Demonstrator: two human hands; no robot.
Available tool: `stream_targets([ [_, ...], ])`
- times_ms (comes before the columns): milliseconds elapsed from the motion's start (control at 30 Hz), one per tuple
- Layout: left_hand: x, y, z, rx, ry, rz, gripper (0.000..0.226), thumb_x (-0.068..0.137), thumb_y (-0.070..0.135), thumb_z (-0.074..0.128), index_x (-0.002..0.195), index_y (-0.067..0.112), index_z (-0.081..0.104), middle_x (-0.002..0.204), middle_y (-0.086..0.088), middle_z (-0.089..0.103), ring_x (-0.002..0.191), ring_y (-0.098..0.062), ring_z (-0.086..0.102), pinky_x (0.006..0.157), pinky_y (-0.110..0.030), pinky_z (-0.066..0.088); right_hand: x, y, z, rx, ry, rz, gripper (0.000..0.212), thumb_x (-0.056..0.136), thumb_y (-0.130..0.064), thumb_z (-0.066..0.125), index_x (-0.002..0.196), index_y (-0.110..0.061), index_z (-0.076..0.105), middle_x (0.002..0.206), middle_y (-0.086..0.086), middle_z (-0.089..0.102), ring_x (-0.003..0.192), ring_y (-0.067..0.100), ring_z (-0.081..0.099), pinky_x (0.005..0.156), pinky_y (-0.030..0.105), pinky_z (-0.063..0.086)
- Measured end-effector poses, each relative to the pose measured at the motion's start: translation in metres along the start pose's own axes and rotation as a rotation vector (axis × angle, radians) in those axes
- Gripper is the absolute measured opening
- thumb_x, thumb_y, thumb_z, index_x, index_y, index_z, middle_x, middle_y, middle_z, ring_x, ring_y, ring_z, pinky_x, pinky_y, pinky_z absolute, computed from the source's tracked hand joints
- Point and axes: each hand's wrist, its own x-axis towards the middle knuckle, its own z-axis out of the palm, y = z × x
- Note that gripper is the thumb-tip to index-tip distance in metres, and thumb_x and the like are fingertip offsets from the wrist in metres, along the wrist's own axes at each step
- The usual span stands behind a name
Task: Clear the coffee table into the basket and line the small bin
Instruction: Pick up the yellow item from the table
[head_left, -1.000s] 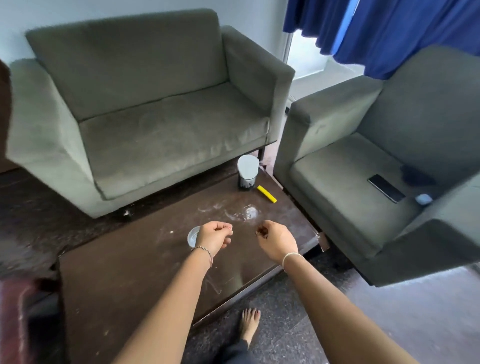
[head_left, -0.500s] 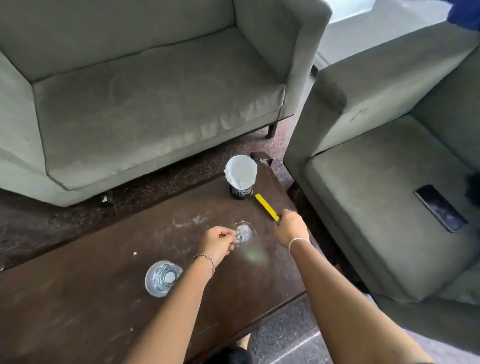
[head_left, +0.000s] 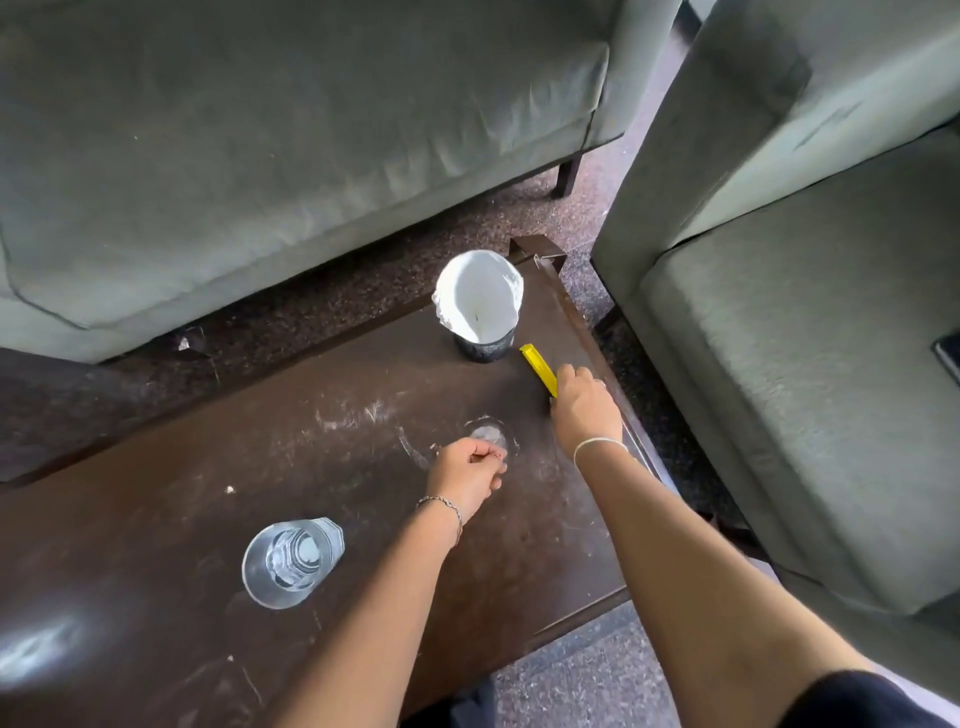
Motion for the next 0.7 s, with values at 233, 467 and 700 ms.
stream_targets([
  [233,-0.026,0.007,-0.005,-0.042,0.013,0.014,0.012,0.094,0.007,0.053,0.095,0.008,0.065,0.076,0.000,0.063,0.058,-0.009,0.054,0.055,-0.016,0.045,-0.036,0.003,-0.021,0.159,-0.017,0.074,0.021,0.095,-0.017,0.052,0.110,-0.002,0.049,0.115,0.019,0.054,0.107,0.038,0.055,0.083,0.041,0.043],
  [467,-0.087,0.024,-0.015,-0.079,-0.066,0.109,0.012,0.093,0.005,0.051,0.092,0.011,0.061,0.073,0.000,0.059,0.057,-0.010,0.051,0.052,-0.017,0.042,-0.111,0.001,-0.052,0.539,0.092,0.183,0.023,0.089,-0.015,0.057,0.108,-0.008,0.067,0.103,0.012,0.068,0.097,0.032,0.062,0.081,0.033,0.046],
  [700,-0.169,0.012,-0.047,-0.184,-0.058,0.211,0.010,0.091,0.006,0.056,0.095,0.013,0.063,0.091,-0.009,0.062,0.062,-0.011,0.056,0.058,-0.022,0.043,-0.208,-0.033,-0.078,0.768,0.139,0.081,0.017,0.090,-0.013,0.054,0.091,-0.013,0.071,0.082,0.012,0.070,0.083,0.033,0.068,0.079,0.038,0.053],
])
